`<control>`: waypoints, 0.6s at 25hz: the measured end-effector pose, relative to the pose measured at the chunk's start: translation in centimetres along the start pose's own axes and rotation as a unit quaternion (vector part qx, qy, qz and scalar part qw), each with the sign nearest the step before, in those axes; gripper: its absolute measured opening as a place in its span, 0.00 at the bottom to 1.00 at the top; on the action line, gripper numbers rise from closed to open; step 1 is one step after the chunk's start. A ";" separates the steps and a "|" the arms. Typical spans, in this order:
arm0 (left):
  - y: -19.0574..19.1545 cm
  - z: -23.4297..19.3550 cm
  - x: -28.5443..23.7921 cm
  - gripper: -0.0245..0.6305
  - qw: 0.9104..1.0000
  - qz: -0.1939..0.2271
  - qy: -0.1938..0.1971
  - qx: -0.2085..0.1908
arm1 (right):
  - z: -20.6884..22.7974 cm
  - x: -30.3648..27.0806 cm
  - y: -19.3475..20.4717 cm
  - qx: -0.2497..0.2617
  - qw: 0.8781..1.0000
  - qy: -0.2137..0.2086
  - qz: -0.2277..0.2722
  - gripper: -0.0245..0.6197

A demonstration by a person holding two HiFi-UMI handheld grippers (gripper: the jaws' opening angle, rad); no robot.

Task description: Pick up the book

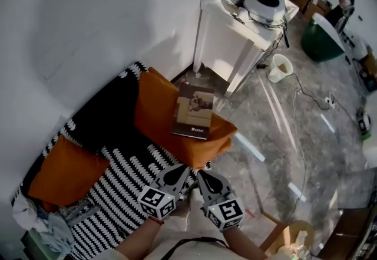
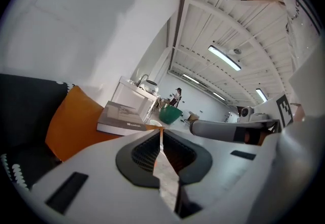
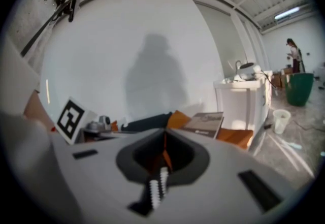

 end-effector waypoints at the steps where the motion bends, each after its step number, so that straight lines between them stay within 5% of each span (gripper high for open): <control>1: 0.3 -0.2 -0.1 0.07 1.000 -0.002 -0.004 0.006 | 0.2 -0.2 0.1 -0.002 1.000 0.000 -0.004 0.06; 9: 1.6 -1.7 -1.6 0.07 0.997 -0.004 -0.033 0.069 | 2.0 -3.1 0.8 0.000 0.999 -0.040 -0.035 0.06; 15: 2.7 -4.3 -3.0 0.07 0.978 0.022 -0.048 0.200 | 3.4 -5.9 0.1 0.007 0.997 -0.066 -0.043 0.06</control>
Point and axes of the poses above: the fingertips, and each gripper's own axes: x backward along the fingers, z to its right, y out of its underside, the point moved 10 cm from there along x, backward along the fingers, and after that the axes turned 2 degrees about -x, right-handed, at the moved point
